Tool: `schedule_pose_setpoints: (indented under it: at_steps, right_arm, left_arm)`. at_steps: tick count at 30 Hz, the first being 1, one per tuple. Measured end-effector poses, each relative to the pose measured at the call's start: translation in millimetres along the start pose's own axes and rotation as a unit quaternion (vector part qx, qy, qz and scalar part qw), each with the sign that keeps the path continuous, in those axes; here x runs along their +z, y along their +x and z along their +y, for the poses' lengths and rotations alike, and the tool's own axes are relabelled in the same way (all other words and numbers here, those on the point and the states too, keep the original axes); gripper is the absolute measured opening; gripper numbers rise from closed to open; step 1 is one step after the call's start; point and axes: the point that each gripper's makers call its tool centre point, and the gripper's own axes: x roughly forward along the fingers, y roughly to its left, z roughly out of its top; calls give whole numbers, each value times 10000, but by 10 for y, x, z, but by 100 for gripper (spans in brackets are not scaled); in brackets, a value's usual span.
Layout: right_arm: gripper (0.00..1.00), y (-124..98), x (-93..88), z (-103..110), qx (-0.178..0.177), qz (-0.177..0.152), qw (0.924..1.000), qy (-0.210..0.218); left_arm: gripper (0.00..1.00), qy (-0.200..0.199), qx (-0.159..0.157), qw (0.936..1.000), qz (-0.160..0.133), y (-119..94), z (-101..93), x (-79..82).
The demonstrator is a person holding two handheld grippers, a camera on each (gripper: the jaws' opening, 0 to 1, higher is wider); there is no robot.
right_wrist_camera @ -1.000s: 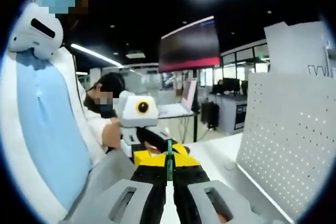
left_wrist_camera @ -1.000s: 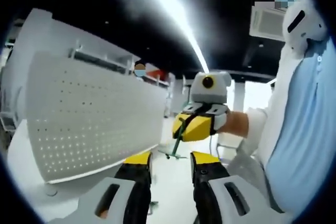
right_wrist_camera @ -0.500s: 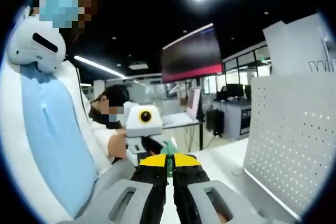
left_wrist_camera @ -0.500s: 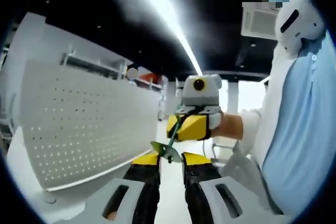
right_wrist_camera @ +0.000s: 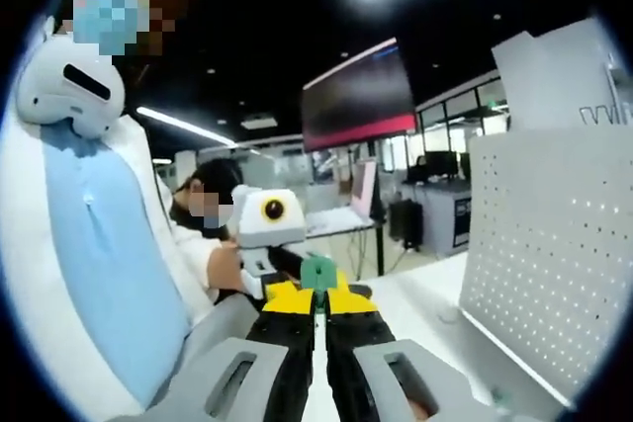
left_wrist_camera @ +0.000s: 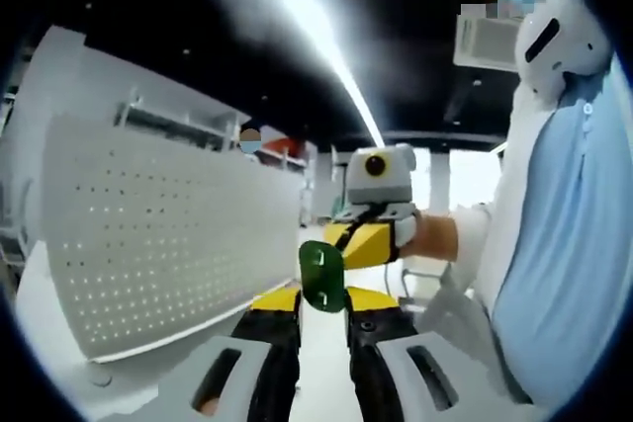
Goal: Insert the hook assembly into the mounting plate slot until the hook locks in place.
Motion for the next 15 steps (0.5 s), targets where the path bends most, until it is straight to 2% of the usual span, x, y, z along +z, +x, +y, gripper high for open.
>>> schedule_pose_setpoints:
  at_steps: [10, 15]
  right_arm:
    - [0, 19, -39, 48, 94, 66, 9999, 48]
    - [1, 28, -83, 39, -19, 203, 9997, -105]
  left_arm:
    - [17, 30, -140, 9999, -27, -13, -44, 25]
    - [16, 131, 24, 9997, 189, 20, -16, -45]
